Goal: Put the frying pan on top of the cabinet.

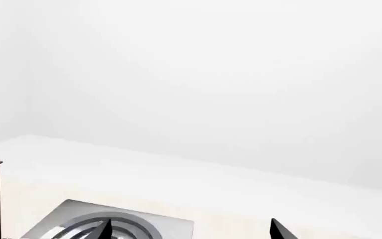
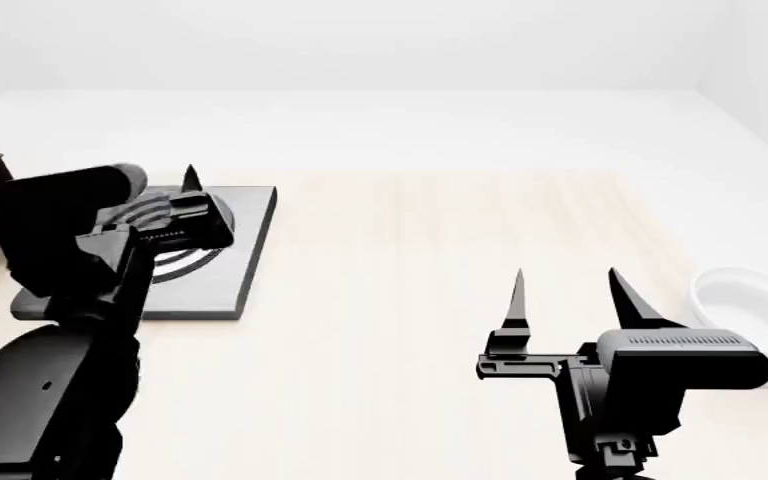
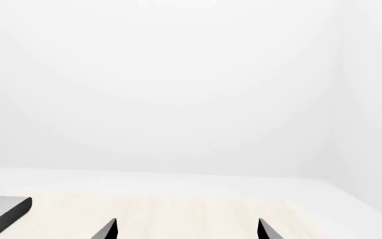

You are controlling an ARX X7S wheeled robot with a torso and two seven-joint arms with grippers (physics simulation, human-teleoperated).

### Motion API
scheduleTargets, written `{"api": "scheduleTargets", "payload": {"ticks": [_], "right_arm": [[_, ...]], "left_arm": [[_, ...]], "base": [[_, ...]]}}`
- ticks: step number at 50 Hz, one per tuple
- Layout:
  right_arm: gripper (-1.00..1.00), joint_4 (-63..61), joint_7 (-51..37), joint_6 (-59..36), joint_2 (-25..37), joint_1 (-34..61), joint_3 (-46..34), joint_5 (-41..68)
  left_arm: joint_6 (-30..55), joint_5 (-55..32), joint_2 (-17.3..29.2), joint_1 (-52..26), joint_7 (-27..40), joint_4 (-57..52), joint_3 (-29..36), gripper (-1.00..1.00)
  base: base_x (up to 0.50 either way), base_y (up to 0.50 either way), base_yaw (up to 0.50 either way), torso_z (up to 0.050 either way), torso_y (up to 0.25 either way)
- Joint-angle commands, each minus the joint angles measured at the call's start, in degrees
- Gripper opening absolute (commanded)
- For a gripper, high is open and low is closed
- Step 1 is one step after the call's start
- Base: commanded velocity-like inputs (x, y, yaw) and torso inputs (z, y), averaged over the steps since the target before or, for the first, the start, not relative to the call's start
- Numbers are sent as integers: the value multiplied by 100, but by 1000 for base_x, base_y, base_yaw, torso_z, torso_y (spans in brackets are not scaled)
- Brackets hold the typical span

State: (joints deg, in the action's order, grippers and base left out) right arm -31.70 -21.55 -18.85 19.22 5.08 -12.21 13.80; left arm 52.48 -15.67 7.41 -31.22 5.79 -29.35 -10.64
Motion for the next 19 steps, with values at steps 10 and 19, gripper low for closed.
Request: {"api": "scheduleTargets", "payload": {"ticks": [10,19], "right_arm": [[100,168,-100,165,6,-21,-99,-199],[100,168,-112,174,26,-29,-112,-194]], "left_arm": [[-1245,-47,-168,2251,-565,-1308,670,100],[-1331,-44,-108,2301,-496,-1253,799,100]], "base": [[0,0,0,0,0],[0,0,0,0,0]]}}
